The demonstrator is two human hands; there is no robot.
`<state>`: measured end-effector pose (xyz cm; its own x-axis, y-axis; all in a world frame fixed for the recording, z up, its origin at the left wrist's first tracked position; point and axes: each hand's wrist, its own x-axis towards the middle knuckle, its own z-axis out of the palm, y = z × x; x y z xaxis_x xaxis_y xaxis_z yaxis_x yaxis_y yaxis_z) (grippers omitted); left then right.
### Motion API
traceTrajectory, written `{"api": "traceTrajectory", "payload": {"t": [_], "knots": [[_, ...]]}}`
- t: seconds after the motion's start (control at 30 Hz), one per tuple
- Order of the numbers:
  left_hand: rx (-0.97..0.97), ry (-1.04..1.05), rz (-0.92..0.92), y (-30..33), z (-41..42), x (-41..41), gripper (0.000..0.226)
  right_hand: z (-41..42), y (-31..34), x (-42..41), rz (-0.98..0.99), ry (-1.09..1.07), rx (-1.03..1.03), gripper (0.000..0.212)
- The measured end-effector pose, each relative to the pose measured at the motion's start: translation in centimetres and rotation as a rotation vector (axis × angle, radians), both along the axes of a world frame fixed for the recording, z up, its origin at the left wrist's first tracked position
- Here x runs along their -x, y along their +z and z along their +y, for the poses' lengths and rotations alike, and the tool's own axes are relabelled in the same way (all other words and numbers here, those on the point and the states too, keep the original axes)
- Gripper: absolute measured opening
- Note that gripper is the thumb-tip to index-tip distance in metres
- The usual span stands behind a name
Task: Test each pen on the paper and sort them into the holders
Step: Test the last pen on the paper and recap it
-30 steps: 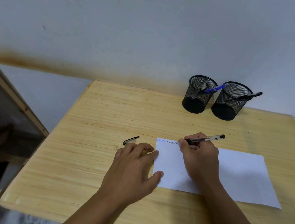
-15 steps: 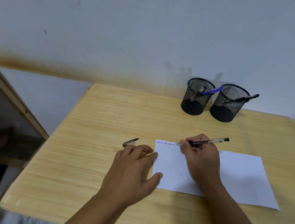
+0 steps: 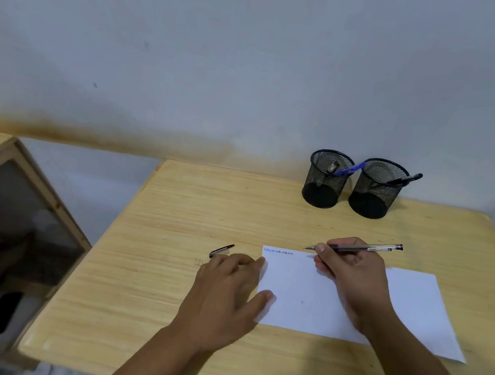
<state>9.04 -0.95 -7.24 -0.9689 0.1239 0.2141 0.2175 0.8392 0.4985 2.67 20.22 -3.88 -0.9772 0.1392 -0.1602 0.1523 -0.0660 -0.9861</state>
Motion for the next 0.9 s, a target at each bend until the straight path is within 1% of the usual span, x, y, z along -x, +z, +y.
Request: {"api": "traceTrajectory", "payload": {"t": [0.07,0.1,0.2,0.27,0.33,0.43,0.57,0.67,0.77,0.9], "knots": [[-0.143,0.03,0.014,-0.1,-0.5,0.2,0.046,0.4,0.1,-0.6,-0.001,0.004,0.003,0.011],[-0.176,0.069,0.029,-0.2,-0.9,0.4,0.045,0.5,0.2,-1.0,0.001,0.002,0.01,0.011],[-0.168,0.227,0.08,-0.1,-2.2,1.5,0.039,1.0,0.6,-2.0,0.01,-0.016,0.023,0.011],[-0.148,0.312,0.024,0.2,-2.9,2.3,0.036,1.3,1.0,-2.6,0.023,-0.012,0.02,0.01],[-0.074,0.339,-0.047,0.5,-3.5,2.9,0.029,1.6,1.4,-3.1,0.034,-0.006,0.019,0.009],[-0.024,0.306,-0.107,1.0,-3.8,3.5,0.021,2.0,1.9,-3.5,0.045,-0.002,0.007,0.009],[-0.026,0.31,-0.066,2.1,-2.9,3.6,0.016,2.4,2.6,-3.8,0.06,0.026,-0.016,0.01],[-0.159,0.247,-0.04,3.2,-1.3,3.3,0.011,2.4,3.4,-3.9,0.095,0.059,-0.03,0.011],[-0.333,0.134,-0.064,4.6,0.6,2.8,0.012,2.3,4.3,-4.0,0.133,0.089,-0.034,0.006],[-0.416,0.062,-0.056,6.2,2.5,2.4,0.016,2.2,5.2,-4.2,0.171,0.135,-0.069,0.007]]}}
